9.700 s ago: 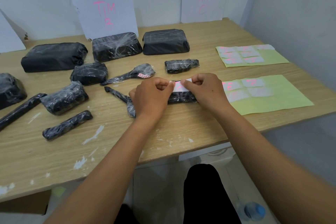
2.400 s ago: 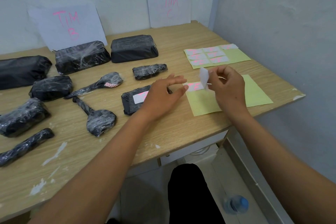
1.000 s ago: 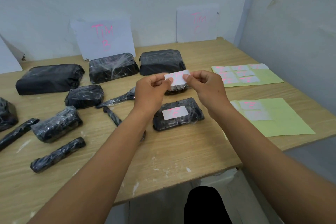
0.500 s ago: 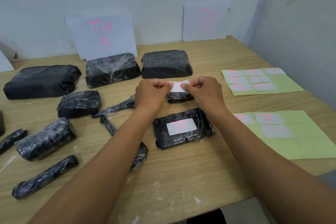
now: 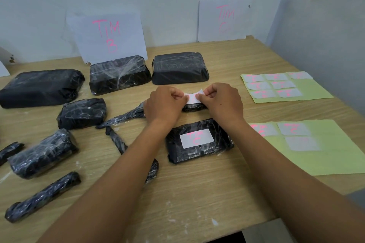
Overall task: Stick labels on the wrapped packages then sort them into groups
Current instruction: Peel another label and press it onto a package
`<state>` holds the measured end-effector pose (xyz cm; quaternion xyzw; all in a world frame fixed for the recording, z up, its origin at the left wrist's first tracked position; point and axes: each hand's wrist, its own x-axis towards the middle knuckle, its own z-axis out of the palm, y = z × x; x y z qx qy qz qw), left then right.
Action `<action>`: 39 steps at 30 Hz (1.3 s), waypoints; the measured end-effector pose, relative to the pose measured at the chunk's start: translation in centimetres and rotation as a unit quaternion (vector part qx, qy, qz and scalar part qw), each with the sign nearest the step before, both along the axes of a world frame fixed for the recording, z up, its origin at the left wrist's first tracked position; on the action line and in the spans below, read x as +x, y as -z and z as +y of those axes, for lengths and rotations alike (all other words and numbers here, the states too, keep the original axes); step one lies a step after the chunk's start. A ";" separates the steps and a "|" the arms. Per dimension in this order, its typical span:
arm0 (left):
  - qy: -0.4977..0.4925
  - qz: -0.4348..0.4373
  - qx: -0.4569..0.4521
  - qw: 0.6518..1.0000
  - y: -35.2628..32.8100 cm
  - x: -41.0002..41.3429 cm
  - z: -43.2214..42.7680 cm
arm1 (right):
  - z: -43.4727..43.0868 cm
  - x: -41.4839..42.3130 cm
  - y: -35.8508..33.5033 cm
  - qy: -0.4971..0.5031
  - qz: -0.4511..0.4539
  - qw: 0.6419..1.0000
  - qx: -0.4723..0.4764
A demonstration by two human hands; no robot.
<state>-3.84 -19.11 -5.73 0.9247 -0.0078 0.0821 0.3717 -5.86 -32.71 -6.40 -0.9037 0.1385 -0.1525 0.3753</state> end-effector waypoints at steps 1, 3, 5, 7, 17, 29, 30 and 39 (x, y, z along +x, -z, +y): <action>0.003 0.003 0.002 1.000 0.1 0.0 0.0 | 0.1 0.1 0.0 0.001 0.007 1.000 -0.012; 0.009 0.010 -0.005 1.000 0.1 0.1 0.1 | 0.1 0.3 0.0 0.007 0.020 0.999 -0.026; 0.011 0.014 -0.014 1.000 0.3 0.2 0.3 | 0.0 0.4 0.1 0.012 0.030 0.999 -0.024; 0.015 0.017 -0.010 1.000 0.4 0.3 0.3 | -0.2 0.4 0.2 0.013 0.036 0.999 -0.018; 0.029 0.007 0.030 0.999 0.7 -0.1 0.2 | -0.2 1.0 0.8 0.030 0.045 0.998 -0.023; 0.192 -0.157 0.105 0.963 1.3 -1.4 0.6 | -1.2 -1.3 0.8 -0.135 -0.094 0.963 -0.215; 0.217 -0.155 0.125 0.956 1.4 -1.5 0.6 | -1.1 -1.3 1.0 -0.151 -0.093 0.955 -0.237; 0.282 -0.096 0.296 0.907 1.6 -1.0 1.4 | -1.3 -1.4 1.7 -0.174 -0.070 0.931 -0.314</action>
